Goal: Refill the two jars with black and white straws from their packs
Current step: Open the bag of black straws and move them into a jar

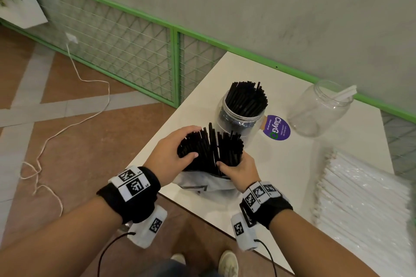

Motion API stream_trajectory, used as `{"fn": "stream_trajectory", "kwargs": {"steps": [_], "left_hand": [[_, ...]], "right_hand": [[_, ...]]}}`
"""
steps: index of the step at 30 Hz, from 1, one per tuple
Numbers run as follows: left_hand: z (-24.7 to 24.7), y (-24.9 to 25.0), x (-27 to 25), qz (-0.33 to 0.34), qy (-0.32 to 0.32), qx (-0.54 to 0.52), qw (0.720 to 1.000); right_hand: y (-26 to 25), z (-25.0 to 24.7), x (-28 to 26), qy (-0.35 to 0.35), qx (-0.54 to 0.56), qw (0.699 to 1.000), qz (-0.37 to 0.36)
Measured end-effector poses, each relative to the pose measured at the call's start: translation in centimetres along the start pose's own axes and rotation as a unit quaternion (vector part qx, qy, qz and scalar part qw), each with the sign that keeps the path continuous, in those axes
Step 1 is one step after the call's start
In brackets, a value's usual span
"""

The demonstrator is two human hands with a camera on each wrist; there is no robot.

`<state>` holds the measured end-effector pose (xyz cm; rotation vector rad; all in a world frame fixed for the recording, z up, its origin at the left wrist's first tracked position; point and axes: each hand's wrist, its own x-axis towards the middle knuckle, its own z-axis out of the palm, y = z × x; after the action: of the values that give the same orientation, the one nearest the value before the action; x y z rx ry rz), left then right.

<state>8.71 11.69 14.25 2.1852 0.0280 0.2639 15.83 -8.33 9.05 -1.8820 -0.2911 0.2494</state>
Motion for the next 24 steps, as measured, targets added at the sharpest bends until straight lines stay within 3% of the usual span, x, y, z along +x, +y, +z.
{"fn": "stream_trajectory", "kwargs": {"steps": [6, 11, 20, 24], "left_hand": [[0.1, 0.1, 0.1, -0.009, -0.005, 0.001, 1.0], [0.0, 0.1, 0.2, -0.007, 0.0, 0.01, 1.0], [0.0, 0.1, 0.4, -0.019, 0.006, 0.016, 1.0], [0.2, 0.1, 0.4, -0.019, 0.007, 0.017, 1.0]], "right_hand": [[0.7, 0.9, 0.2, -0.029, -0.024, 0.999, 0.01], [-0.3, 0.0, 0.9, -0.022, 0.009, 0.999, 0.046], [-3.5, -2.7, 2.1, 0.017, 0.061, 0.997, 0.049], [-5.2, -3.3, 2.4, -0.002, 0.073, 0.997, 0.001]]}}
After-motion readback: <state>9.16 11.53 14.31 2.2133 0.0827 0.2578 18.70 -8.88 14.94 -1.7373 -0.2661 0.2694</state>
